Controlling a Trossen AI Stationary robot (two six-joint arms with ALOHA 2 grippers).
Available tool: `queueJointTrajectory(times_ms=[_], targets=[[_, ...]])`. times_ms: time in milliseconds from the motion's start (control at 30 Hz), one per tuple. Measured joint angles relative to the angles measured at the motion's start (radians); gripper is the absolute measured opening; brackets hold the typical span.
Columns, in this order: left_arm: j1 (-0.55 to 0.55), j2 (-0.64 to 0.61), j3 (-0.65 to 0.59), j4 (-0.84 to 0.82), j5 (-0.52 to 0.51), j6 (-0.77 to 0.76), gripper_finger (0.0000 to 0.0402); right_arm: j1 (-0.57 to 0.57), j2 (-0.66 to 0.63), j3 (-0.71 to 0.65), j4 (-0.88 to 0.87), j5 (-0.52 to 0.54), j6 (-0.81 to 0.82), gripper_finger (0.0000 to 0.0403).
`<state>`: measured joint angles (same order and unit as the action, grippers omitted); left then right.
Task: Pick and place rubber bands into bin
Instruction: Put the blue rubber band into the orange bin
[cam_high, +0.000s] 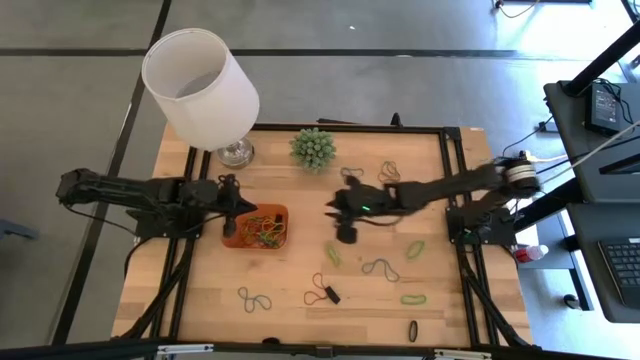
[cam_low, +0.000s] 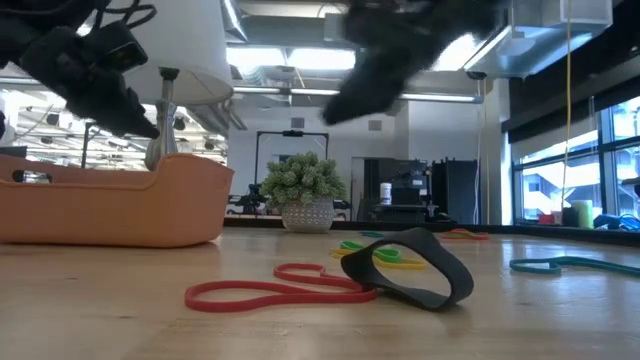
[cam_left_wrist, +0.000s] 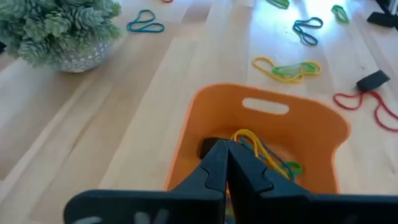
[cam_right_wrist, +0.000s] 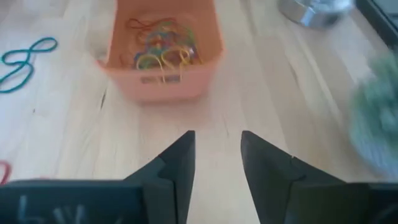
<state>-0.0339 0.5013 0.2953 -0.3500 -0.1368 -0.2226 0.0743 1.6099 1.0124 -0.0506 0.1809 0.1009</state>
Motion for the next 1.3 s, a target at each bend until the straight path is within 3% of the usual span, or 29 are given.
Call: queueJointTrajectory(times_ms=[233,500,700,900,1300], targets=[[-0.050,0.223,0.179,0.001,-0.049,0.007,0.0002,0.083,-0.269,-0.411,0.179,0.187,0.180,0.0133],[-0.164,0.541,0.452,-0.190,-0.142,-0.049,0.0002,0.122,-0.467,-0.672,0.246,0.196,0.306,0.0133],[-0.288,0.775,0.658,-0.390,-0.169,-0.167,0.0003,0.124,-0.544,-0.746,0.253,0.195,0.318,0.0133],[-0.408,0.973,0.819,-0.493,-0.134,-0.246,0.0003,0.141,-0.555,-0.771,0.251,0.192,0.329,0.0133],[-0.625,1.236,0.934,-0.490,-0.006,-0.448,0.0004,0.141,-0.555,-0.771,0.266,0.192,0.340,0.0133]])
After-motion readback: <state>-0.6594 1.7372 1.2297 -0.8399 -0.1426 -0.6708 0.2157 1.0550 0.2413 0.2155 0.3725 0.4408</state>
